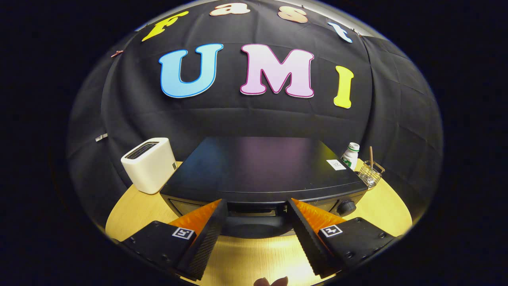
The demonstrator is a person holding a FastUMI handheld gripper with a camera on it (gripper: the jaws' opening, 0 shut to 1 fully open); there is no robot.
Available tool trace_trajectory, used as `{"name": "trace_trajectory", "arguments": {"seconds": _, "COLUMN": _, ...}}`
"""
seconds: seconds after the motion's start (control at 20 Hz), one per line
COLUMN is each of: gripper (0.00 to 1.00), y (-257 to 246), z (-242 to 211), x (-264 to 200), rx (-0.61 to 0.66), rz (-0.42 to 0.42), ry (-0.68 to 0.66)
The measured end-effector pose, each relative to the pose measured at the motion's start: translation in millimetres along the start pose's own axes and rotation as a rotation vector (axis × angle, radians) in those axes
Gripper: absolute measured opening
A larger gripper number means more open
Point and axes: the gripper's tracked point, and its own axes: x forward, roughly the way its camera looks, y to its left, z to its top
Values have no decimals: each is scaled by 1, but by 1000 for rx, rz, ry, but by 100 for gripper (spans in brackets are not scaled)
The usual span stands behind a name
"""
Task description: Open the toaster oven, put the food inside, and close the toaster oven door.
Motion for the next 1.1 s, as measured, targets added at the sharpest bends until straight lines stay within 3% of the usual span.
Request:
{"name": "trace_trajectory", "arguments": {"seconds": 0.8, "gripper": 99, "y": -2, "z": -67, "x": -56, "rx": 29, "rz": 10, "ry": 74}}
{"name": "trace_trajectory", "arguments": {"seconds": 1.1, "gripper": 99, "y": -1, "z": -100, "x": -70, "rx": -25, "rz": 12, "ry": 136}}
